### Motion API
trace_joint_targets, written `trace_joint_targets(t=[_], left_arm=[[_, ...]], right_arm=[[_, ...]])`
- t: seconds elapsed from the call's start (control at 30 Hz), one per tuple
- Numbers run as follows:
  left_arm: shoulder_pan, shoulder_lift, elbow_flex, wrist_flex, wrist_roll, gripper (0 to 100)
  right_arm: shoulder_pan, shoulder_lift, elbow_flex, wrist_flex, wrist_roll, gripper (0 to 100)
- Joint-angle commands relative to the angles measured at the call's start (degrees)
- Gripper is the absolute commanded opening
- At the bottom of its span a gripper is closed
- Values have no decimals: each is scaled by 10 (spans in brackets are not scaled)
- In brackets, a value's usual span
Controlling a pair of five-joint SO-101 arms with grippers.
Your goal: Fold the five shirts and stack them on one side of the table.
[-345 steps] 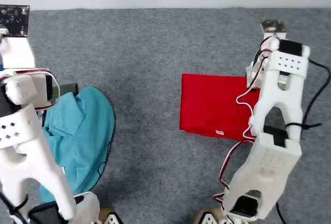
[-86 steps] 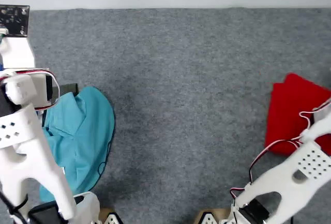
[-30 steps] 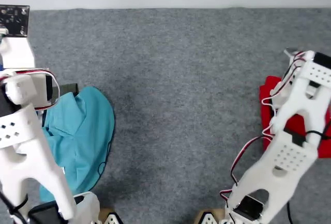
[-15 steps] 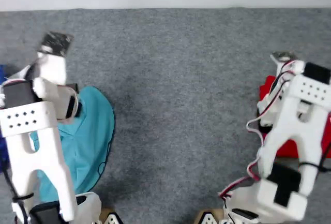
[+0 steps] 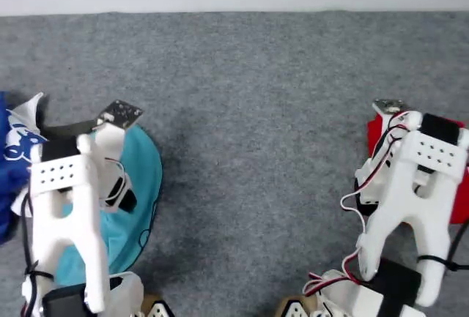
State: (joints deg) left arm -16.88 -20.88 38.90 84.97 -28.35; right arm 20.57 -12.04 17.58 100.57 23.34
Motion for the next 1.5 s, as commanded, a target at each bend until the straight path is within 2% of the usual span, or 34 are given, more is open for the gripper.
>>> trace_joint_targets(t=[0.0, 0.07, 0.2, 0.33, 0.47, 0.63, 0.83, 1.1, 1.2, 1.33, 1.47], left_arm=[[-4, -11, 33, -58, -3, 179], [-4, -11, 48, -77, -2, 147], [-1, -16, 44, -98, -2, 0], [-4, -18, -22, -66, 3, 3], [-1, -17, -171, -8, 85, 3], [7, -12, -338, -8, 211, 3], [98, -12, -429, -14, 265, 3], [272, -13, -439, -142, 315, 3], [331, -12, -474, -150, 315, 3], [354, -12, -489, -143, 314, 3], [316, -11, -438, -87, 310, 4]], right_arm=[[-3, -25, -3, 25, -5, 9], [-3, -25, -3, 25, -5, 9], [-3, -26, -3, 25, -5, 9], [-2, -26, -3, 25, -26, 9], [-2, -26, -3, 25, -38, 9], [-3, -26, -3, 25, -37, 9], [-3, -26, -3, 25, -36, 9], [-3, -26, -3, 25, -35, 9], [-3, -26, -3, 25, -35, 9], [-4, -26, -3, 25, -35, 9], [-7, -26, -3, 24, -34, 9]])
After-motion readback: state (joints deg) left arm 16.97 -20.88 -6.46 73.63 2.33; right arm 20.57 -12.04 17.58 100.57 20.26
